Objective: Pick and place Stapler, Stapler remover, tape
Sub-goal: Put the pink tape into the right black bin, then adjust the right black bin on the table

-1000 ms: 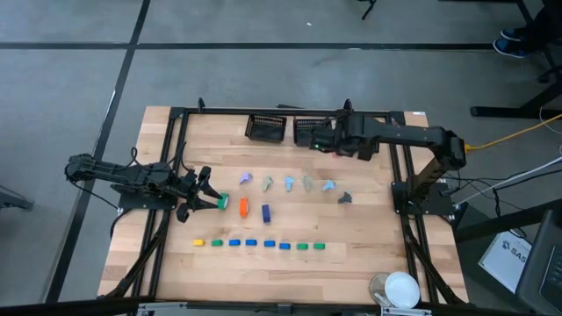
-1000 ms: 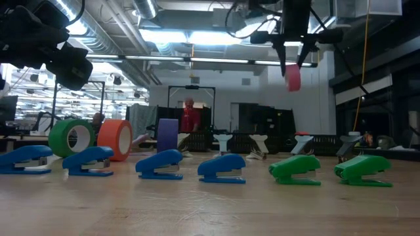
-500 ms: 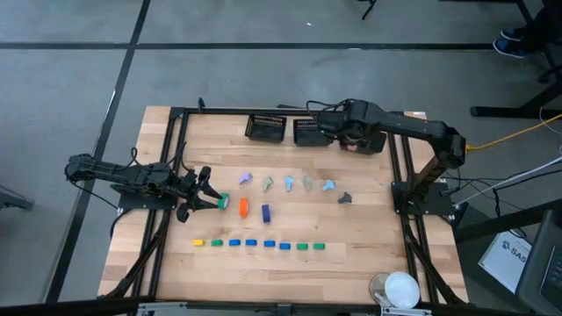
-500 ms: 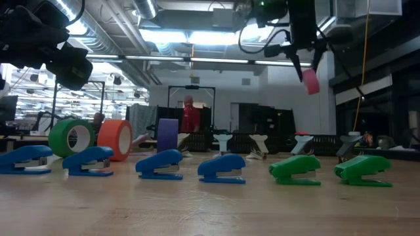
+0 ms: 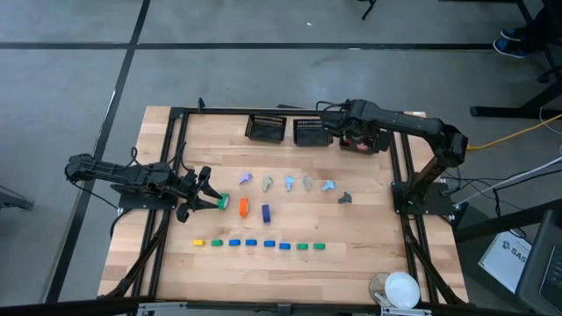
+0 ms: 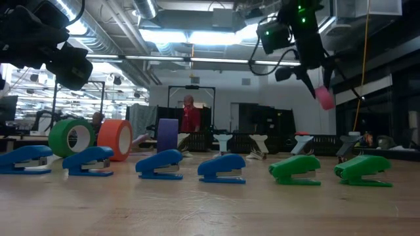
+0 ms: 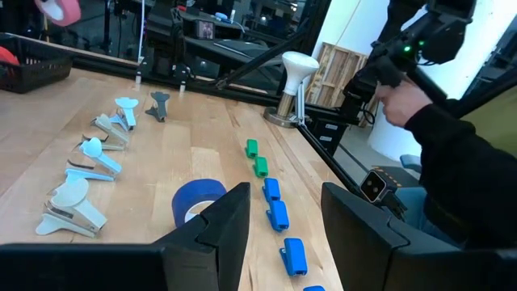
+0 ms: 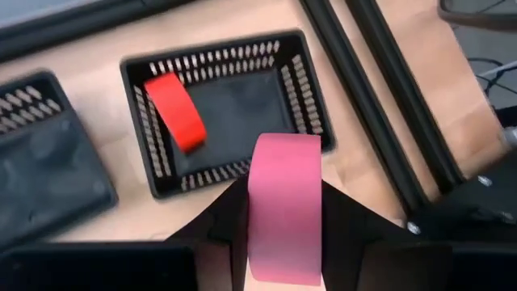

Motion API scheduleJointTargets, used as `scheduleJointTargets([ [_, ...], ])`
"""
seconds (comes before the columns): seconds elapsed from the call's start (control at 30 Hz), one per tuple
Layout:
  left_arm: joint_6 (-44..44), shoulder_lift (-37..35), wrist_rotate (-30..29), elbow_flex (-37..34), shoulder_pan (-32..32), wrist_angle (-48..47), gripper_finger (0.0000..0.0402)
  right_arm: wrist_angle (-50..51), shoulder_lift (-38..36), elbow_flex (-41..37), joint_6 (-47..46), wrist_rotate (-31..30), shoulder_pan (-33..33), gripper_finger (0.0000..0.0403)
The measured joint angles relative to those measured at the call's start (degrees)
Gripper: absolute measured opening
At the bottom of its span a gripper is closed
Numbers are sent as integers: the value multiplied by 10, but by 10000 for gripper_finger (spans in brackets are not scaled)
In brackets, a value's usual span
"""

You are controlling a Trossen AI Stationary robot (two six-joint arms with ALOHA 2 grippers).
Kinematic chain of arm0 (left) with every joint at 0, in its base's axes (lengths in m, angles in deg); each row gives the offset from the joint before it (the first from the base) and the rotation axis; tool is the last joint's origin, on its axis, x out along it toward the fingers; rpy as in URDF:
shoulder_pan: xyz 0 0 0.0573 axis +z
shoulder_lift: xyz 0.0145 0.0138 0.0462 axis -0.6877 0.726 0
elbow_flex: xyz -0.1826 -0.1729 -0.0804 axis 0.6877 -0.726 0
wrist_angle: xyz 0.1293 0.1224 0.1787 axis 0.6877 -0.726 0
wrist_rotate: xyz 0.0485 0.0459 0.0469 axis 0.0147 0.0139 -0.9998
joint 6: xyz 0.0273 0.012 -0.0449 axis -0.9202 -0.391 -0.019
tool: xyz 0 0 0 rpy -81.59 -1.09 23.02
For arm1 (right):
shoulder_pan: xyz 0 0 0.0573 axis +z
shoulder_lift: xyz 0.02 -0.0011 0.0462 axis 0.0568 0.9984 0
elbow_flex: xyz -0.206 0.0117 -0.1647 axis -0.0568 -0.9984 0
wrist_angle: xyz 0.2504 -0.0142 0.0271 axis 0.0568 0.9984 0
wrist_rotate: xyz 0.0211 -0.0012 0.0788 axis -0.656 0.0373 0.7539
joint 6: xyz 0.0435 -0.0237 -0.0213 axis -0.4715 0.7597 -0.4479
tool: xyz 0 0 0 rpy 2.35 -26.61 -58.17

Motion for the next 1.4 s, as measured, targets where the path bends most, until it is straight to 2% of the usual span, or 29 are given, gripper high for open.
scheduleJointTargets([
  [0.1, 0, 0, 0, 0, 0, 0, 150, -30, 0, -25, 0, -12, -15, 110],
  [0.27, 0, 0, 0, 0, 0, 0, 150, -91, 0, -64, 0, -18, -37, 147],
  [0.37, 0, 0, 0, 0, 0, 0, 150, -138, 0, -89, 0, -18, -40, 147],
  [0.57, 0, 0, 0, 0, 0, 0, 150, -179, 0, -115, 0, -32, -41, 120],
  [0.8, 0, 0, 0, 0, 0, 0, 150, -124, 0, -63, 0, -30, -34, 90],
  [1.13, 0, 0, 0, 0, 0, 0, 150, -85, 0, -20, -2, -20, 11, 65],
  [1.4, 0, 0, 0, 0, 0, 0, 150, -101, 0, -18, -6, 38, 45, 40],
])
